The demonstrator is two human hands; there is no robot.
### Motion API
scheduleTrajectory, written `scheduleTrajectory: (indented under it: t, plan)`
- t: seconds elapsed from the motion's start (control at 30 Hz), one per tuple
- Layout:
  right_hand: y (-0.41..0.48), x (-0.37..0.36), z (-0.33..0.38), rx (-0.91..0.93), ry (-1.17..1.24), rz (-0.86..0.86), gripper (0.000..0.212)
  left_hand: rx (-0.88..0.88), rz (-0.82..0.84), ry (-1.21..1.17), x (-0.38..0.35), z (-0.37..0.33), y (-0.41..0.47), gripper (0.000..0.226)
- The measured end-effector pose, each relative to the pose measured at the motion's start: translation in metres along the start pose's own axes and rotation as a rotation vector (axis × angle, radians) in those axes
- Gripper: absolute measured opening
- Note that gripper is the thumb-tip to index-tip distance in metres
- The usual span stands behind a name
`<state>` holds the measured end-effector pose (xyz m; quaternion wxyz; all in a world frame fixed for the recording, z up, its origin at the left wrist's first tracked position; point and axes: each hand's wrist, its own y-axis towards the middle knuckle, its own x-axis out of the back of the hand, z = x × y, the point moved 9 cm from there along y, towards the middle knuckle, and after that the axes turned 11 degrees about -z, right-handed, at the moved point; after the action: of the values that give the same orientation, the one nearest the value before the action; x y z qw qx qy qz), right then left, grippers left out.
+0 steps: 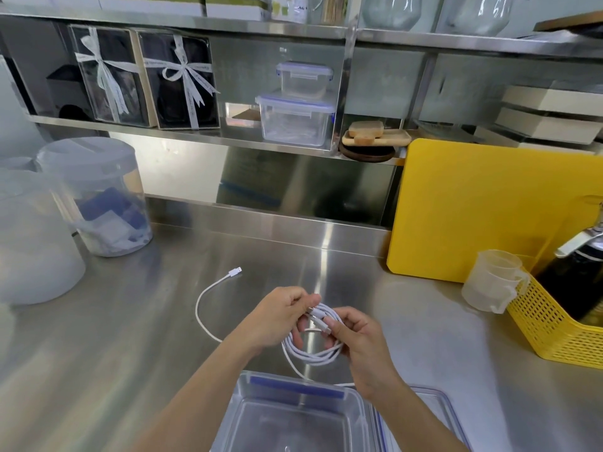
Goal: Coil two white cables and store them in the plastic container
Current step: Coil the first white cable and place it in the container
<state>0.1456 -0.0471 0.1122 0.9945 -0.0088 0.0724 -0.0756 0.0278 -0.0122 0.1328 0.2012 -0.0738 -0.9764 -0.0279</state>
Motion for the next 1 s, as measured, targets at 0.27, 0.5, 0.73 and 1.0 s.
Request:
scheduleTrajectory:
  t: [0.27,0.5,0.73,1.0]
  plan:
    - [0.009,0.004,-0.002,-0.073,0.02,0.009,0.016,0.515,0.27,-0.81,-0.035,0.02,-0.02,0.033]
    - [0.011,0.012,0.0,-0.038,-0.131,-0.016,0.015,0.43,0.249,-0.823,-0.04,0.02,-0.03,0.03]
    - [0.002,-0.004,0.044,0.791,-0.962,-0.126,0.009,0.419,0.253,-0.828,-0.04,0.008,-0.033,0.019]
    - [-0.005,0.006,0.042,0.878,-0.708,-0.143,0.016,0.397,-0.023,-0.814,-0.028,0.018,-0.026,0.008]
